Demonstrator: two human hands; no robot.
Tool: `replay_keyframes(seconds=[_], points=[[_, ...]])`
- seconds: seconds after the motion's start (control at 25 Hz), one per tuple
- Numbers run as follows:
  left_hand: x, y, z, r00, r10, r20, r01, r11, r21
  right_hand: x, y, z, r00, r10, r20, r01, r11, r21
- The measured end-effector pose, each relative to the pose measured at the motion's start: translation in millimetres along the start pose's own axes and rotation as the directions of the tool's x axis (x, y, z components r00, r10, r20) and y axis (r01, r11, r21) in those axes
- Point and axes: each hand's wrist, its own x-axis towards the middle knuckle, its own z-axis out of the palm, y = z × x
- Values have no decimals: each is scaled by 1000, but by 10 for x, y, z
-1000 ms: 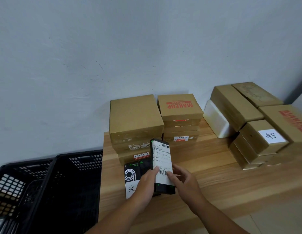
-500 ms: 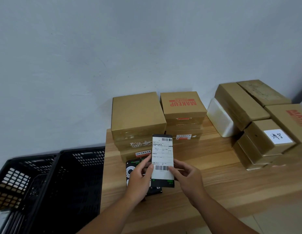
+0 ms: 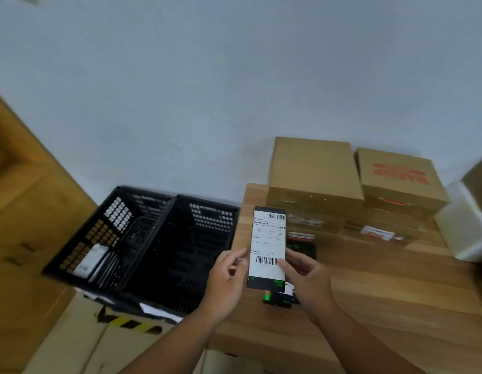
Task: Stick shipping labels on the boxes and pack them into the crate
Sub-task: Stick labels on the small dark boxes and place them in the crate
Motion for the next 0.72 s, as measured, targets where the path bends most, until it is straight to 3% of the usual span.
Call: replay_keyframes(seconds=[0.24,0.52,0.72], points=[[-218,-464,-1252,988,-46,-150,46,999,-1,-116,-28,1325,991,-25,128,32,998,-55],[-390,-969,-2862,965,16,-262,47,971,234,-365,72,3013,977,21,214,-9,998,-57],[-334,-1326,-3764,931,-8,-364,117,953,278,-324,199,4015,969,71,237,-49,994,-98]])
